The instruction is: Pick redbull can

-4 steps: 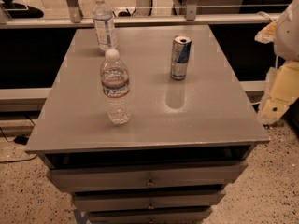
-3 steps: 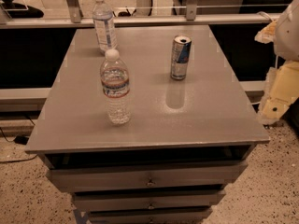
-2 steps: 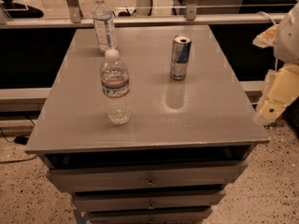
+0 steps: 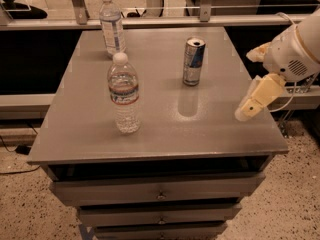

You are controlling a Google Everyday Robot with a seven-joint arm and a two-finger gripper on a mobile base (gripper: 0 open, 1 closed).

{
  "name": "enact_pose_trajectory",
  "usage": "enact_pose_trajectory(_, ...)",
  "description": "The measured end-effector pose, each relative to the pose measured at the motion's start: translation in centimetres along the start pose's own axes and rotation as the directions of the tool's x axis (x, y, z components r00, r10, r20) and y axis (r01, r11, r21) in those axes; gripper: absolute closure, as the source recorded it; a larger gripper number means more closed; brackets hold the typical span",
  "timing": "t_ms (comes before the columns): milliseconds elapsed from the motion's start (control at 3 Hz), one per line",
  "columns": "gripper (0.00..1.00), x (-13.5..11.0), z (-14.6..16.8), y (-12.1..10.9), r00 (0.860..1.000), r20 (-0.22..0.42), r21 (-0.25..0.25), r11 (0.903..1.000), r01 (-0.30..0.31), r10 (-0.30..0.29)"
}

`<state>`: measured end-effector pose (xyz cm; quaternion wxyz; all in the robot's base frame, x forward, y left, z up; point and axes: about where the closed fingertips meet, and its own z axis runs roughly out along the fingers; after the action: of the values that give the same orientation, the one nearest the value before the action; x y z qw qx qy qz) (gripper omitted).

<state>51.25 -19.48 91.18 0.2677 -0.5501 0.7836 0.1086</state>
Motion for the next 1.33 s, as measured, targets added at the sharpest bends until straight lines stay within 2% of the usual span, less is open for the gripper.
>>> enact_pose_trajectory(333,0.00,-1.8,3.4,-3.1,0.990,0.134,-0.004,0.9991,-0.041,0.041)
enact_pose_trajectory(667,0.00,-3.6,6.1,-6.0,0.965,0.254,-0.005,0.9976,-0.069,0.068)
enact_pose_trajectory(1000,0.00,-5.8,8.5,-8.7,0.922,0.375,-0.017,0.9956,-0.092,0.091)
enact_pose_trajectory(1333,0.00,-7.5,10.6,-10.4,0.868,0.483,-0.042,0.9932,-0.109,0.115)
